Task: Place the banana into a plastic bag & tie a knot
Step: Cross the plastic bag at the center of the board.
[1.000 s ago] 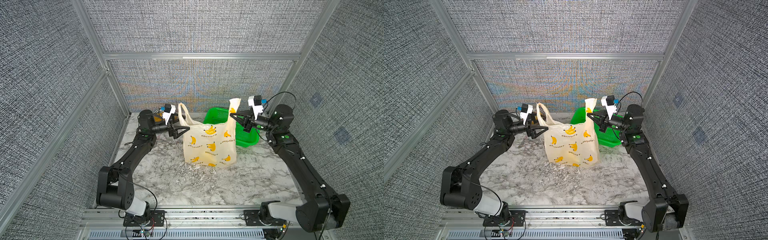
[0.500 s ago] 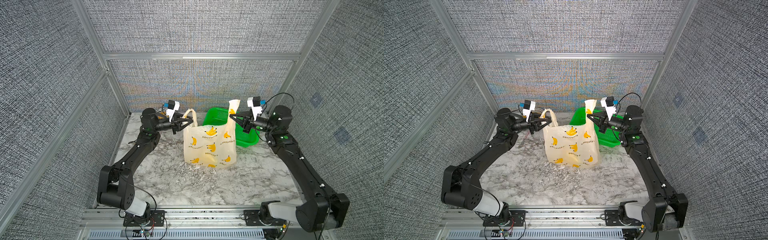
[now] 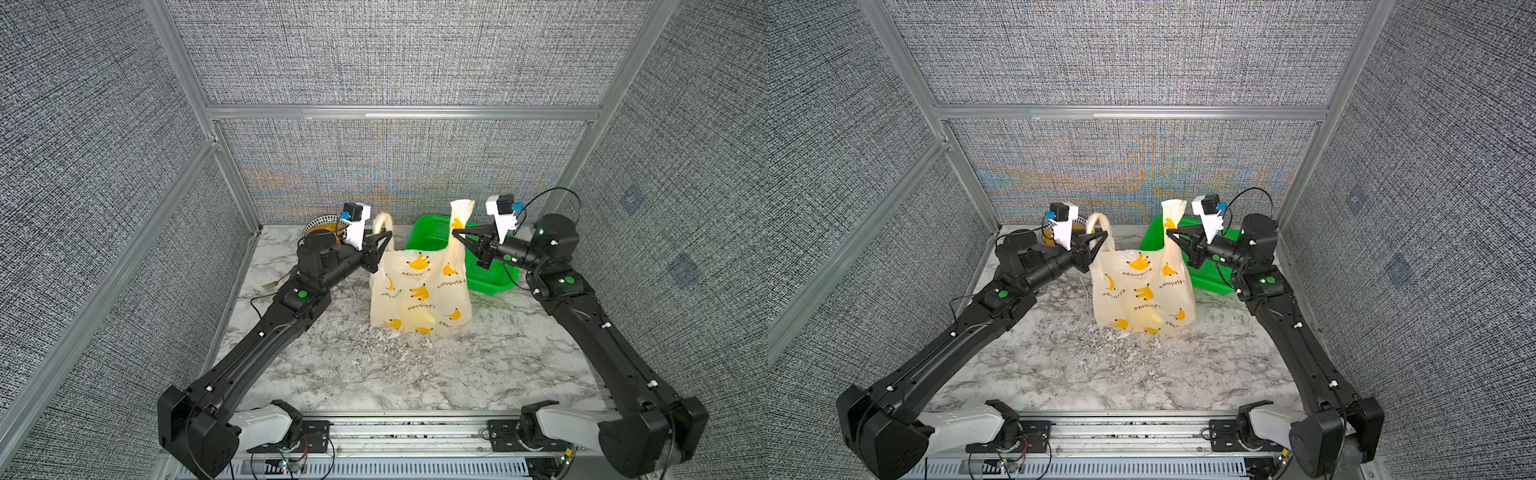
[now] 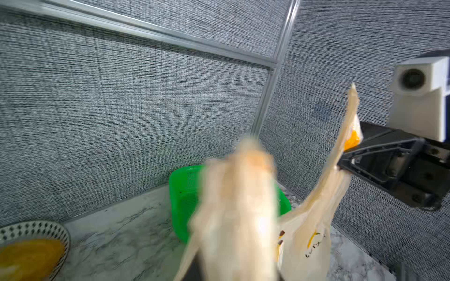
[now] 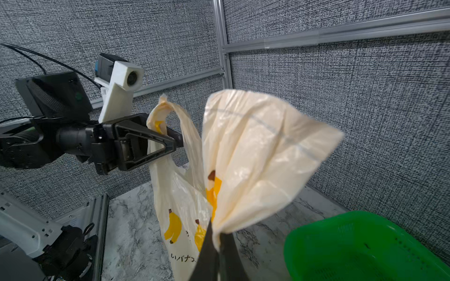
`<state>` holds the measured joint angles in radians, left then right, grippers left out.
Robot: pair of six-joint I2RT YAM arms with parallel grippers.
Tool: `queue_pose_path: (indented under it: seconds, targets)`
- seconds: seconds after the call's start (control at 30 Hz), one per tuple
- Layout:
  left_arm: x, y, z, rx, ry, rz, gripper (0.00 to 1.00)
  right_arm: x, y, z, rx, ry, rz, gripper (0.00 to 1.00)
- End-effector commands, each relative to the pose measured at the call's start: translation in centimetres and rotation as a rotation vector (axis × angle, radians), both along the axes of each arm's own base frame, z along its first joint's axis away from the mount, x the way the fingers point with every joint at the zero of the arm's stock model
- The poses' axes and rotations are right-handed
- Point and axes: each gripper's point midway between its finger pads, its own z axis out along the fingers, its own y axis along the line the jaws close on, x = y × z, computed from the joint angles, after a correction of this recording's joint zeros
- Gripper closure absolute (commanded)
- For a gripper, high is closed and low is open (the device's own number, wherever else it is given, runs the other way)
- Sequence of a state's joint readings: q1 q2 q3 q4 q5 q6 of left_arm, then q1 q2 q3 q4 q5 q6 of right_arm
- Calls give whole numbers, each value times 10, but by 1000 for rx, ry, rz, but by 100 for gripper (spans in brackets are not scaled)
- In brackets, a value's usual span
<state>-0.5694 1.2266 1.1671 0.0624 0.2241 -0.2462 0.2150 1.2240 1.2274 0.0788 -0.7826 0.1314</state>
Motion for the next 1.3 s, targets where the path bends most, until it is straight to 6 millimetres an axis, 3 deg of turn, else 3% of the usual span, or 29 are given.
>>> queue_pose_path:
  seconds: [0.0, 0.13, 0.37, 0.53, 0.67, 0.87, 1.03, 1.27]
  targets:
    - [4, 27, -35, 142, 74, 96, 0, 12, -17, 4, -9, 16, -119, 100]
    - [-15, 43, -33, 53, 54, -124, 0, 19, -26, -3, -16, 38, -121, 100]
    - [-43, 54, -18, 35, -61, -203, 0, 16, -15, -13, -25, 58, -8, 100]
    - [-35, 56, 6, -28, -122, -400, 1, 11, -10, -14, -29, 55, 42, 100]
    - [-32, 47, 22, -13, -164, -618, 1, 9, -10, -14, -34, 53, 47, 100]
    - [-19, 34, 39, -11, -183, -781, 1, 11, -8, -16, -30, 63, 54, 100]
    - [-15, 14, 36, 25, -174, -871, 1, 11, -8, -17, -27, 68, 56, 100]
    - [-7, -9, 30, -52, -108, -1053, 1, 7, -6, -14, -30, 60, 67, 100]
